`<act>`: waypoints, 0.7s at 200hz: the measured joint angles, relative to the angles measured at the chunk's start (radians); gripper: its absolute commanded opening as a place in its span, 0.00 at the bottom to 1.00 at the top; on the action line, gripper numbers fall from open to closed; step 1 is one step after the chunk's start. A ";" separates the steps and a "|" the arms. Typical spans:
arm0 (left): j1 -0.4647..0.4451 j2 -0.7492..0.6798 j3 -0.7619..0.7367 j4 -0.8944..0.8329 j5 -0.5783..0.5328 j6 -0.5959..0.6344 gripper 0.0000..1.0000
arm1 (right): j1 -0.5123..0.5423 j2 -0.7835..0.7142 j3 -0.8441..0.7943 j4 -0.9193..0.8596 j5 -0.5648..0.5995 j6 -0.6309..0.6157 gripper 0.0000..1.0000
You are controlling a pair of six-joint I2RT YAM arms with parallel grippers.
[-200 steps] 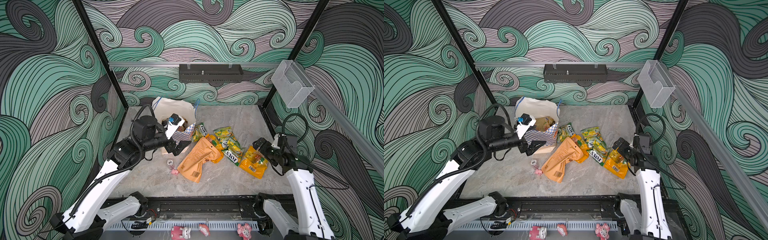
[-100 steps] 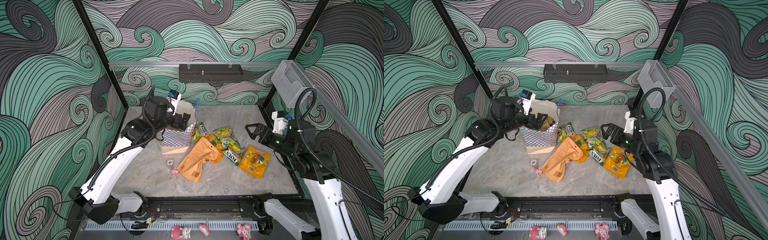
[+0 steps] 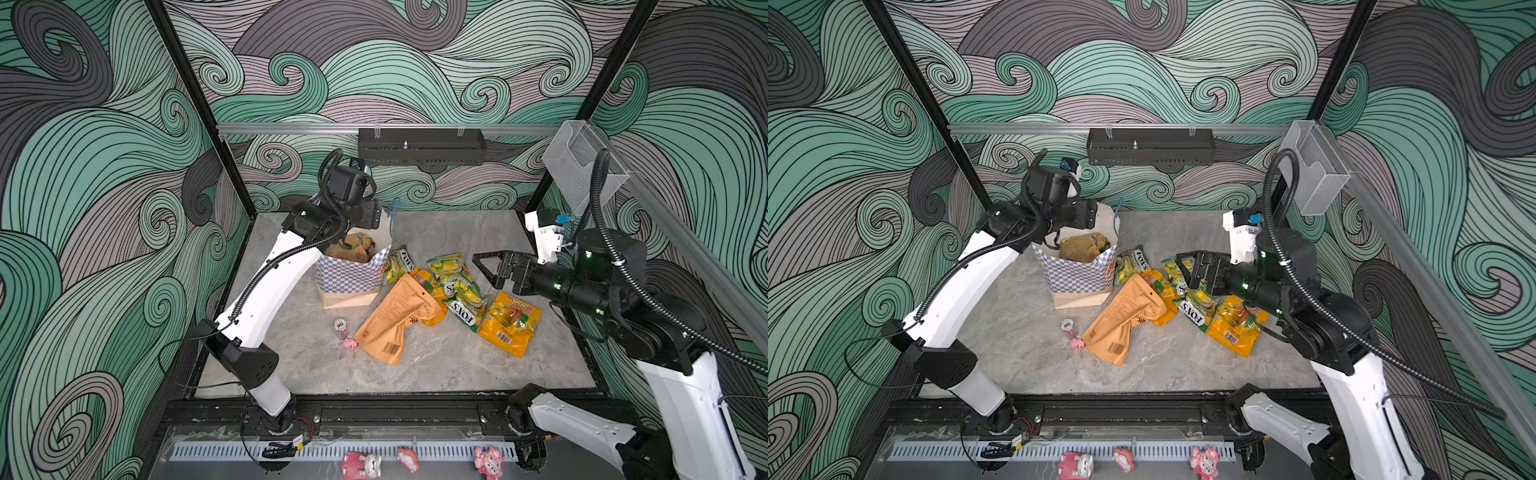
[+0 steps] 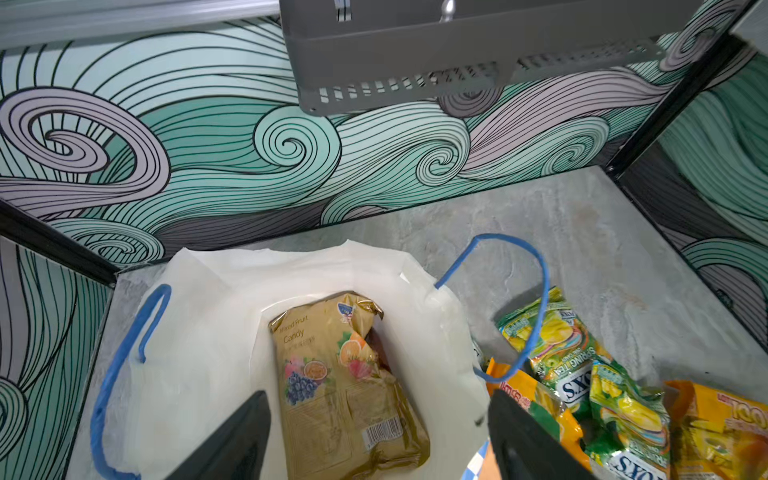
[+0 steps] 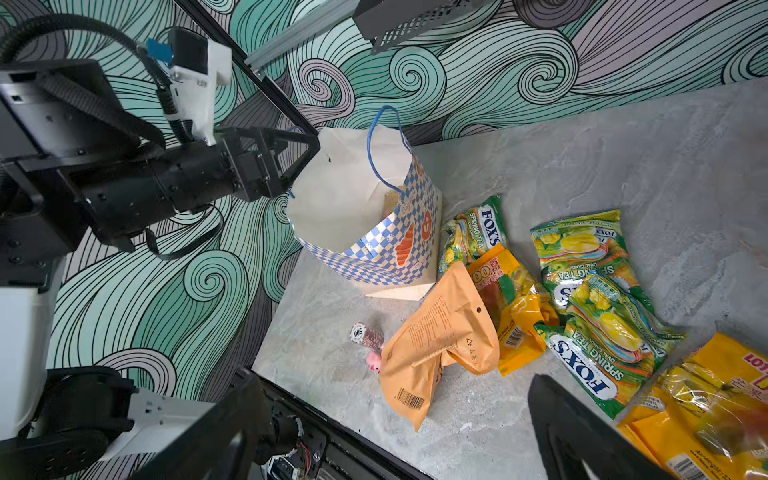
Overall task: Take the snacks out of the paper bag
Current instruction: 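Lower the left gripper into the checkered bag while the right gripper draws back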
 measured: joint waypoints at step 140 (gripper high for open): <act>0.068 0.459 0.199 -0.304 -0.105 -0.037 0.81 | 0.001 -0.087 0.011 -0.081 -0.069 -0.140 0.99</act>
